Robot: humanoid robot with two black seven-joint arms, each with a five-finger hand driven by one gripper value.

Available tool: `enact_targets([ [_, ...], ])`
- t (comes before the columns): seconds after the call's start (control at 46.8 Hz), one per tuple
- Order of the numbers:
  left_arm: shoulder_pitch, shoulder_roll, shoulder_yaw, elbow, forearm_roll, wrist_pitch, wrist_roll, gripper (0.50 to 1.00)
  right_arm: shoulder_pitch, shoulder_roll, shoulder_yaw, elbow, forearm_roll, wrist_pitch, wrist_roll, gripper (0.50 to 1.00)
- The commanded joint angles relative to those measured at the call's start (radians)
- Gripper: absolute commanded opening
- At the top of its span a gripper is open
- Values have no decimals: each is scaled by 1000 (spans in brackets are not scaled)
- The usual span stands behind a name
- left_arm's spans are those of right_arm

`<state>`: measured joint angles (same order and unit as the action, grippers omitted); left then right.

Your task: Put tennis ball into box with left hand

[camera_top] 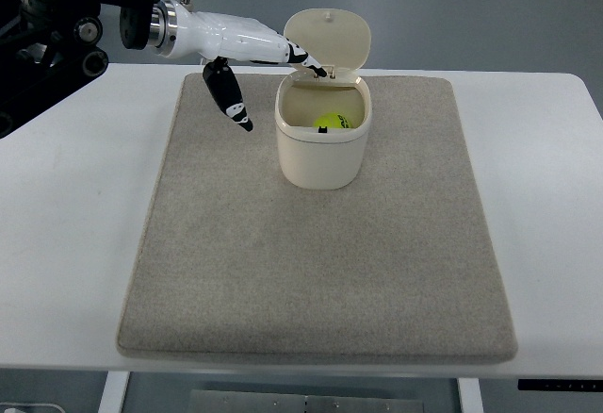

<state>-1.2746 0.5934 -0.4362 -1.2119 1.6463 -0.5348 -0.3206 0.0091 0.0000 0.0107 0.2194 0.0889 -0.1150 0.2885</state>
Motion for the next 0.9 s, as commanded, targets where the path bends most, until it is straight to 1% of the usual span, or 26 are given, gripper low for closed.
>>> enact_targets([
  [0.0, 1, 61, 2, -9, -107, -23, 1, 992, 0, 0, 0, 0, 0, 0, 0, 938],
  [0.128, 4, 141, 10, -6, -284, -56, 1, 992, 0, 0, 0, 0, 0, 0, 0, 938],
  [0.214, 18, 183, 10, 8, -364, -60, 1, 992, 0, 0, 0, 0, 0, 0, 0, 938],
  [0.278, 55, 193, 4, 37, -430, -54, 1, 992, 0, 0, 0, 0, 0, 0, 0, 938],
  [0.385, 99, 193, 4, 116, -583, -51, 1, 992, 0, 0, 0, 0, 0, 0, 0, 938],
  [0.513, 149, 183, 2, 209, -746, -48, 1, 992, 0, 0, 0, 0, 0, 0, 0, 938],
  [0.684, 190, 160, 2, 294, -960, -45, 1, 994, 0, 0, 0, 0, 0, 0, 0, 938],
  [0.876, 239, 60, 4, 452, -1236, -47, 3, 994, 0, 0, 0, 0, 0, -2, 0, 938],
])
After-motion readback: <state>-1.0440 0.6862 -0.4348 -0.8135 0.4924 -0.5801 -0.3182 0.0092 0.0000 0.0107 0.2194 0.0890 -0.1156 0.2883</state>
